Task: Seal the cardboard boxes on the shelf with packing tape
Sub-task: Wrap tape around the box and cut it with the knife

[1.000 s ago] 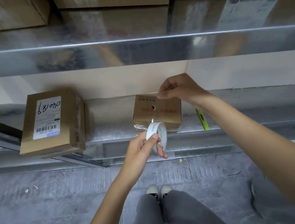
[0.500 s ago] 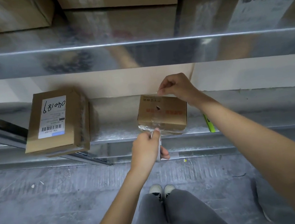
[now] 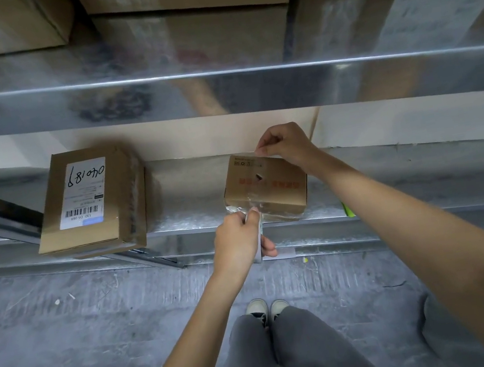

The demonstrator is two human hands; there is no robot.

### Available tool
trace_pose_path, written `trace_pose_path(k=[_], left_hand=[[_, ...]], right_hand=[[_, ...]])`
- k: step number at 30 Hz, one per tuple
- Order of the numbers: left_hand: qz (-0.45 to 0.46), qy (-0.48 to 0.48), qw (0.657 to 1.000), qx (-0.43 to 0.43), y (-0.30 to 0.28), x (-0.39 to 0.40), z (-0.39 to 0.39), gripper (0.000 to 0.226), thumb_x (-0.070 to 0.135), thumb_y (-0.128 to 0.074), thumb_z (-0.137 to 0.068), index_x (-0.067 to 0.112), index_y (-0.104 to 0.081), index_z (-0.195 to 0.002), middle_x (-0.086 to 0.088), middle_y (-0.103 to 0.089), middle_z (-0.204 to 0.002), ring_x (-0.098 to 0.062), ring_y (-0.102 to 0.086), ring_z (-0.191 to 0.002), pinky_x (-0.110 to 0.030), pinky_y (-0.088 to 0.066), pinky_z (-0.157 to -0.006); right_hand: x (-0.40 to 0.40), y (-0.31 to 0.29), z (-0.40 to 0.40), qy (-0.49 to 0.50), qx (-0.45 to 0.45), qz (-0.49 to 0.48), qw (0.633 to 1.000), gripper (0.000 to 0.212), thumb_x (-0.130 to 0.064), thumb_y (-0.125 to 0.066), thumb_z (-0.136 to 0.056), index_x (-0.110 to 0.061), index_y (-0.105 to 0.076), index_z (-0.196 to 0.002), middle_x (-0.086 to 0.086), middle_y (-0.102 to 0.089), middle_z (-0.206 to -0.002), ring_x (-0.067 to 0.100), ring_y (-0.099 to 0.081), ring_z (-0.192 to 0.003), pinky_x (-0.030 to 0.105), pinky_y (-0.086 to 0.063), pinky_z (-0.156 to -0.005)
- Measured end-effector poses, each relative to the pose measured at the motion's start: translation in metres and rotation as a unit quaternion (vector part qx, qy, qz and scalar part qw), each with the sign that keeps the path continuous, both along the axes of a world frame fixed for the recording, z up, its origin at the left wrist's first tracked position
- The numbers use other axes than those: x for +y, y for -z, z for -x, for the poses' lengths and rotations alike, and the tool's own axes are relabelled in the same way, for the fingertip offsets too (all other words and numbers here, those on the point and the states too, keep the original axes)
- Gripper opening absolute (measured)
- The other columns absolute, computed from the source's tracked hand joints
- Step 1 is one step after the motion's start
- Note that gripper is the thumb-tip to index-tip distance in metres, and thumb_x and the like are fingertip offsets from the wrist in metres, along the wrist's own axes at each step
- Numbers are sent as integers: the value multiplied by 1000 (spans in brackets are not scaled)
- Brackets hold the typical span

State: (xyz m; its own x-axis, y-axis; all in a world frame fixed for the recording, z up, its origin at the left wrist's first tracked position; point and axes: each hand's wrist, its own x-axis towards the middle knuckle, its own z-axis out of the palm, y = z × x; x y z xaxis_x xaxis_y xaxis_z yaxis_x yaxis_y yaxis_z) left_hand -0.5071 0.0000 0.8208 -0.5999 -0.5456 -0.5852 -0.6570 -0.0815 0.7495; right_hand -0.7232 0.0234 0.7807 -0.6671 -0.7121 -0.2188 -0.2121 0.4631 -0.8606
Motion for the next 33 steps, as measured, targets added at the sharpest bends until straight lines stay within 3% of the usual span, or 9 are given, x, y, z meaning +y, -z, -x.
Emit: trace_pose_path(k=[4,6,11,14,18,24,27,30,33], left_hand=[[-9,-23,1000,-10,6,1,1,30,31,-43,-102,2,-51,-103,-12,-70,-66,-24,-70,-52,-50,-56,-73],[13,-41,999,12,8,2,0,24,31,-46,-101,11,-40,-111,-8,-62,-73,-26,-69,-50,-50,-55,-65],[94,46,993,60,16,-9,-4,61,18,-45,-101,48,-18,-147,-2,-35,-61,-12,-59,-45,-19,-49,-46],[119,75,988,60,21,-16,-3,60,19,-47,-101,49,-23,-147,-6,-31,-64,-8,-38,-47,-11,-43,-45],[119,70,988,72,25,-21,-6,60,21,-54,-98,49,-29,-145,-4,-26,-62,-6,-34,-41,-15,-50,-49],[47,43,994,91,31,-27,-7,66,17,-62,-93,58,-36,-137,4,-18,-54,-13,-25,-49,-43,-60,-55],[48,38,994,88,37,-28,-6,66,21,-63,-91,71,-37,-123,7,-20,-50,-19,-26,-54,-56,-58,-61],[40,33,995,89,35,-27,-5,65,18,-62,-91,61,-39,-134,7,-19,-50,-16,-24,-51,-54,-58,-58],[13,30,995,98,27,-26,-6,66,14,-61,-92,50,-38,-142,4,-19,-54,-9,-24,-44,-35,-58,-48]], right_hand=[[-2,-2,2,14,-57,-32,998,6,-16,-76,-80,-13,-71,-80,4,-67,-81,13,-60,-74,22,-46,-64],[-3,-4,3,10,-89,-50,995,8,-15,-73,-84,-9,-71,-87,3,-66,-82,14,-59,-74,21,-45,-60],[-8,-3,2,27,-146,-92,985,5,-16,-69,-88,-13,-68,-84,2,-63,-82,16,-56,-77,24,-44,-59],[-11,-5,1,29,-153,-123,980,8,-18,-66,-91,-10,-68,-92,2,-62,-84,14,-54,-76,25,-42,-59],[-15,-7,6,5,-191,-157,969,16,-17,-60,-94,-7,-67,-105,5,-63,-94,18,-56,-86,28,-46,-66],[-18,-11,7,-54,-242,-257,934,20,-21,-52,-91,-7,-60,-103,11,-59,-94,24,-57,-81,31,-50,-65],[-15,-10,11,-57,-265,-258,927,34,-18,-51,-90,-2,-58,-119,14,-57,-101,26,-58,-81,29,-53,-59],[-12,-5,13,-56,-273,-263,924,37,-17,-50,-92,-1,-56,-125,16,-58,-104,28,-59,-83,31,-54,-60],[-12,-1,2,-53,-161,-277,946,27,-15,-44,-96,-1,-61,-112,16,-64,-104,24,-61,-79,28,-48,-62]])
